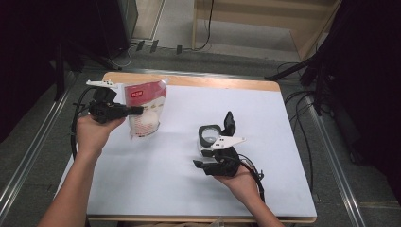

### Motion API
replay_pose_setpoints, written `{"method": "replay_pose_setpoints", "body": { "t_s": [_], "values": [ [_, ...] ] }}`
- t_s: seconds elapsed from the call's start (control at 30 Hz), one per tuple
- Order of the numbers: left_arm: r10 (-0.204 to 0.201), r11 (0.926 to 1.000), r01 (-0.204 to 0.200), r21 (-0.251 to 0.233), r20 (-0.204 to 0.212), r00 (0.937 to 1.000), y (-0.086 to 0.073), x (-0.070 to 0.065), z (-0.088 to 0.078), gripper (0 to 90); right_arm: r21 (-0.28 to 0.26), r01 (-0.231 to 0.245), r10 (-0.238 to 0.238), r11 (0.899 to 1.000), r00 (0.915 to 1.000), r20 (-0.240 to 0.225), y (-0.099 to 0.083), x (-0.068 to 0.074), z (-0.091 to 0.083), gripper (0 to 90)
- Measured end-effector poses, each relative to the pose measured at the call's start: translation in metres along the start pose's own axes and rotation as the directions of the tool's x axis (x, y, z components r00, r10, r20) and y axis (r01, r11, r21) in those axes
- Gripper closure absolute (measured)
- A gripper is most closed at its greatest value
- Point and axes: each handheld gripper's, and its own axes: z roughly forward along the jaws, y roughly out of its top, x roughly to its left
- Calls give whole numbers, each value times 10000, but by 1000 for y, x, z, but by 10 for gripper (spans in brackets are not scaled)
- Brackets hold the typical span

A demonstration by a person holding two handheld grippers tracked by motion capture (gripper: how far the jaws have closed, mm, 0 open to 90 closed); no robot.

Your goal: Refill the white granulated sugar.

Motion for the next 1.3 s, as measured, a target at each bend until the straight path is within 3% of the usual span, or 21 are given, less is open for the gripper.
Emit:
{"method": "replay_pose_setpoints", "body": {
  "t_s": [0.17, 0.57, 1.03, 1.23, 1.3],
  "values": [
    [111, 9999, -114, 77, 352, 9993, 2, -8, 0, 900, -109, 104, -105, 9999, 9999, -85, 1, 5, 4, 516],
    [465, 9988, -474, 109, 708, 9964, 5, -32, -8, 900, 173, 130, -122, 9998, 9989, -453, 5, 20, 26, 534],
    [662, 9962, -729, 477, 1290, 9894, 2, -53, -2, 900, 179, 328, -317, 9993, 9977, -591, 12, 28, 56, 560],
    [560, 9963, -657, 546, 1636, 9849, 1, -57, -3, 900, -27, -10, 8, 10000, 9979, -650, 15, 26, 66, 562],
    [534, 9958, -648, 640, 1666, 9846, 0, -58, -3, 900, -108, -438, 430, 9990, 9971, -628, 16, 23, 69, 571]
  ]
}}
